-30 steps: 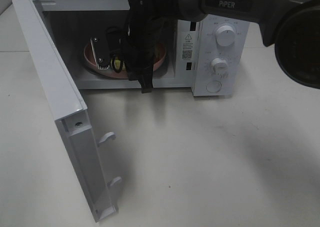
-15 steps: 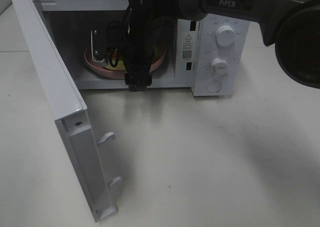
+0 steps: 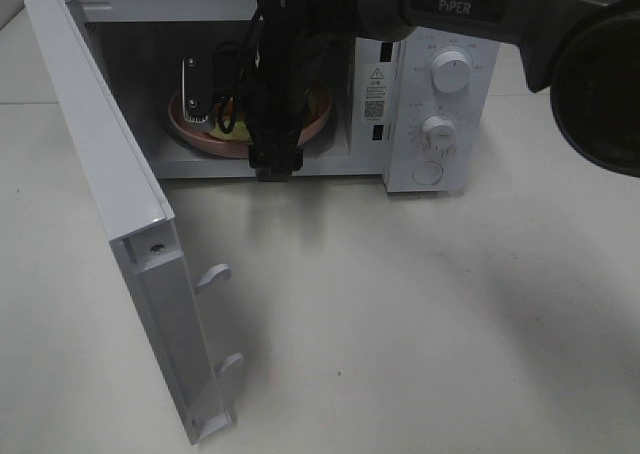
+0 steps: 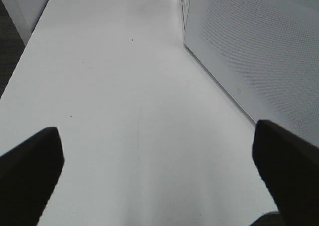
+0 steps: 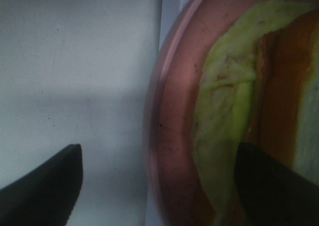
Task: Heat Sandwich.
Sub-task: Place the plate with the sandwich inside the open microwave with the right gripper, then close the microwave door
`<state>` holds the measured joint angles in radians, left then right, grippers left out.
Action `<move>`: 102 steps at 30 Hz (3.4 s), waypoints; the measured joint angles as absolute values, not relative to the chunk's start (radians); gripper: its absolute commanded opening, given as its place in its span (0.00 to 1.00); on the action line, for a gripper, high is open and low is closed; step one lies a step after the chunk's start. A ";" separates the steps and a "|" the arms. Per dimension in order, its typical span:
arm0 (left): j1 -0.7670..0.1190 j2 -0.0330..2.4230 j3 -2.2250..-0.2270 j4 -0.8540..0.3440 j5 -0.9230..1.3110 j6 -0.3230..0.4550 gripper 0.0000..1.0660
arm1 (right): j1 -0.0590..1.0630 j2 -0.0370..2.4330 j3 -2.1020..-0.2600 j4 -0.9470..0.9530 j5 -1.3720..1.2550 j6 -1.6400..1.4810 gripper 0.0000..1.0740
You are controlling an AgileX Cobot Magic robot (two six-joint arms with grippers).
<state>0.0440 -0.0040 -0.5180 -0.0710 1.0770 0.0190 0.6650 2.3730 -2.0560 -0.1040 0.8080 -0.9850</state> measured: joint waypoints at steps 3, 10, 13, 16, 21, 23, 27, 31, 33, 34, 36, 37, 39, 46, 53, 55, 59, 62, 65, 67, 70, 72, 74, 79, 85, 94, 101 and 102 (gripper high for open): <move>0.044 -0.004 -0.518 -0.071 1.077 0.019 0.92 | 0.665 2.333 -1.988 -0.114 0.748 -0.986 0.73; 0.044 -0.004 -0.518 -0.071 1.077 0.019 0.92 | 0.665 2.236 -1.828 -0.148 0.635 -0.986 0.72; 0.044 -0.004 -0.518 -0.071 1.077 0.019 0.92 | 0.665 2.209 -1.790 -0.152 0.618 -0.986 0.71; 0.044 -0.004 -0.518 -0.071 1.077 0.019 0.92 | 0.665 2.167 -1.712 -0.154 0.592 -0.986 0.71; 0.044 -0.004 -0.518 -0.071 1.077 0.019 0.92 | 0.665 2.104 -1.609 -0.154 0.547 -0.985 0.71; 0.044 -0.004 -0.518 -0.071 1.077 0.019 0.92 | 0.665 2.077 -1.568 -0.154 0.533 -0.985 0.71; 0.044 -0.004 -0.518 -0.071 1.077 0.019 0.92 | 0.665 2.035 -1.514 -0.154 0.521 -0.984 0.71; 0.044 -0.004 -0.518 -0.071 1.077 0.019 0.92 | 0.665 1.980 -1.449 -0.154 0.508 -0.962 0.71; 0.044 -0.004 -0.518 -0.071 1.077 0.019 0.92 | 0.665 1.939 -1.402 -0.154 0.497 -0.957 0.71; 0.044 -0.004 -0.518 -0.071 1.077 0.019 0.92 | 0.665 1.927 -1.390 -0.154 0.496 -0.956 0.71; 0.044 -0.004 -0.518 -0.071 1.077 0.019 0.92 | 0.665 1.910 -1.378 -0.154 0.495 -0.954 0.71; 0.044 -0.004 -0.518 -0.071 1.077 0.019 0.92 | 0.665 1.877 -1.346 -0.154 0.493 -0.939 0.71; 0.044 -0.004 -0.518 -0.071 1.077 0.019 0.92 | 0.665 1.849 -1.321 -0.154 0.490 -0.922 0.71; 0.044 -0.004 -0.518 -0.071 1.077 0.019 0.92 | 0.665 1.746 -1.218 -0.154 0.472 -0.844 0.71; 0.044 -0.004 -0.518 -0.071 1.077 0.019 0.92 | 0.665 1.633 -1.104 -0.154 0.472 -0.757 0.71; 0.044 -0.004 -0.518 -0.071 1.077 0.019 0.92 | 0.665 1.601 -1.073 -0.154 0.472 -0.722 0.71; 0.044 -0.004 -0.518 -0.071 1.077 0.019 0.92 | 0.665 1.536 -1.008 -0.154 0.472 -0.651 0.71; 0.044 -0.004 -0.518 -0.071 1.077 0.019 0.92 | 0.665 1.481 -0.962 -0.154 0.473 -0.596 0.71; 0.044 -0.004 -0.518 -0.071 1.077 0.019 0.92 | 0.665 1.423 -0.917 -0.154 0.479 -0.542 0.71; 0.044 -0.004 -0.518 -0.071 1.077 0.019 0.92 | 0.665 1.366 -0.872 -0.153 0.485 -0.482 0.71; 0.044 -0.004 -0.518 -0.071 1.077 0.019 0.92 | 0.665 1.324 -0.845 -0.153 0.495 -0.443 0.71; 0.044 -0.004 -0.518 -0.071 1.077 0.019 0.92 | 0.665 1.267 -0.809 -0.152 0.514 -0.380 0.71; 0.044 -0.004 -0.518 -0.071 1.077 0.019 0.92 | 0.665 1.250 -0.800 -0.152 0.524 -0.362 0.71; 0.044 -0.004 -0.518 -0.071 1.077 0.019 0.92 | 0.665 1.155 -0.766 -0.151 0.597 -0.252 0.71; 0.044 -0.004 -0.518 -0.071 1.077 0.019 0.92 | 0.665 1.022 -0.762 -0.151 0.725 -0.125 0.71; 0.044 -0.004 -0.518 -0.071 1.077 0.019 0.92 | 0.665 0.855 -0.762 -0.151 0.886 -0.071 0.71; 0.044 -0.004 -0.518 -0.071 1.077 0.019 0.92 | 0.665 0.773 -0.762 -0.151 1.042 -0.046 0.71; 0.044 -0.004 -0.518 -0.071 1.077 0.019 0.92 | 0.665 0.773 -0.762 -0.151 1.042 -0.046 0.71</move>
